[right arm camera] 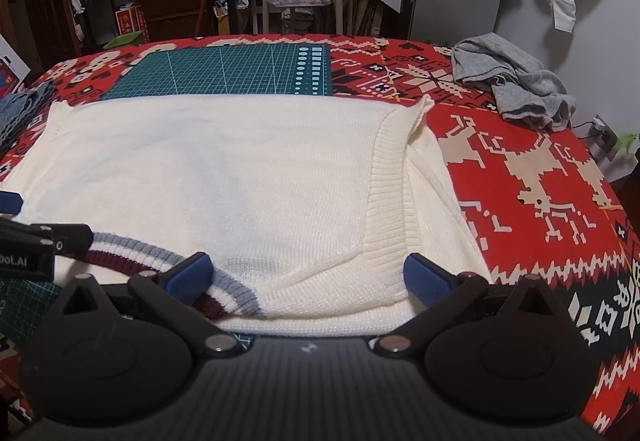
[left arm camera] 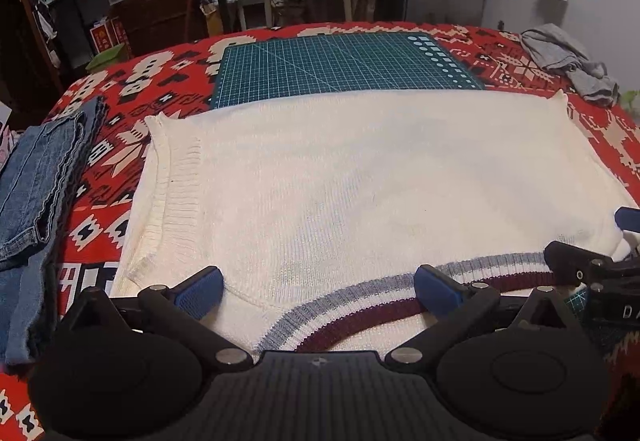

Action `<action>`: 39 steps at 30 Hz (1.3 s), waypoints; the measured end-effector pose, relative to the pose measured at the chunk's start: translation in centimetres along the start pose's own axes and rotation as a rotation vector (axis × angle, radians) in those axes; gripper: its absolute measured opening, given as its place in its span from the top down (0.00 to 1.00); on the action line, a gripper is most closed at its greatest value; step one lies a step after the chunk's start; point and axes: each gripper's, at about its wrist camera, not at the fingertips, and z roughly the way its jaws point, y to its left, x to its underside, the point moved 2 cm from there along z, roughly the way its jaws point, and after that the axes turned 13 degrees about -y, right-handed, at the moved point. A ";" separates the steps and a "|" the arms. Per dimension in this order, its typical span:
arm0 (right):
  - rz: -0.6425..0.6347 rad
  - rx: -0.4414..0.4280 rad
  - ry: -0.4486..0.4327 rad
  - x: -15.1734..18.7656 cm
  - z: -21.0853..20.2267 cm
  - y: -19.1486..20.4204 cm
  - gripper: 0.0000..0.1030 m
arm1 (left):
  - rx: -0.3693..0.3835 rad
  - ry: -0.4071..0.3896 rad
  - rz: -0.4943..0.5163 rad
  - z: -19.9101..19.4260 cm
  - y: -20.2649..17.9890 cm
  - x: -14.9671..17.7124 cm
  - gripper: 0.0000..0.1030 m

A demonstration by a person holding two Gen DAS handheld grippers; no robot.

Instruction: Fold clothes

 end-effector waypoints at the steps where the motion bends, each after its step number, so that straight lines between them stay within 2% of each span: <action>1: -0.001 0.001 -0.006 0.1 0.0 0.0 0.00 | -0.001 0.000 0.003 0.0 0.0 0.0 0.00; 10: -0.012 -0.013 -0.041 0.4 -0.6 0.0 0.00 | -0.001 -0.064 -0.007 -0.8 0.1 0.5 0.00; 11: -0.010 -0.019 -0.049 0.2 -1.0 -0.1 0.00 | 0.000 -0.067 -0.010 -0.9 0.2 0.5 0.02; 13: -0.002 -0.030 -0.085 -0.5 -2.2 -0.5 0.01 | 0.003 -0.089 -0.022 -1.8 0.5 0.4 0.17; 16: 0.033 -0.053 -0.143 -2.2 -4.3 -1.0 0.01 | 0.028 -0.143 -0.059 -3.9 1.5 -0.2 0.19; 19: 0.039 -0.112 -0.179 -4.0 -5.2 -0.4 0.07 | 0.054 -0.189 -0.093 -5.3 2.6 -1.2 0.19; 20: 0.029 -0.128 -0.186 -4.7 -5.3 0.0 0.11 | 0.057 -0.202 -0.103 -5.5 3.0 -1.7 0.21; 22: 0.010 -0.155 -0.186 -5.8 -4.7 1.3 0.20 | 0.069 -0.215 -0.121 -5.5 3.9 -2.7 0.40; 24: 0.003 -0.187 -0.176 -6.8 -3.8 2.5 0.39 | 0.090 -0.224 -0.147 -5.1 4.8 -3.7 0.48; 25: 0.001 -0.203 -0.167 -7.3 -3.3 3.0 0.45 | 0.102 -0.226 -0.161 -4.7 5.3 -4.2 0.54; 26: -0.001 -0.216 -0.158 -7.8 -2.7 3.6 0.59 | 0.112 -0.225 -0.174 -4.3 5.7 -4.6 0.59; 27: -0.003 -0.227 -0.149 -8.2 -2.1 4.2 0.71 | 0.119 -0.219 -0.183 -3.7 6.1 -5.0 0.72; 28: -0.003 -0.237 -0.145 -8.7 -1.5 4.8 0.76 | 0.126 -0.211 -0.190 -3.0 6.6 -5.4 0.85; 29: -0.001 -0.247 -0.144 -9.2 -0.9 5.4 0.80 | 0.134 -0.203 -0.202 -2.3 7.1 -5.7 0.88; 33: -0.005 -0.289 -0.126 -10.8 2.1 8.3 0.92 | 0.142 -0.173 -0.257 0.9 9.4 -6.9 0.96; 39: -0.020 -0.334 -0.063 -12.0 7.9 12.9 0.92 | 0.161 -0.105 -0.301 5.5 11.5 -7.4 0.99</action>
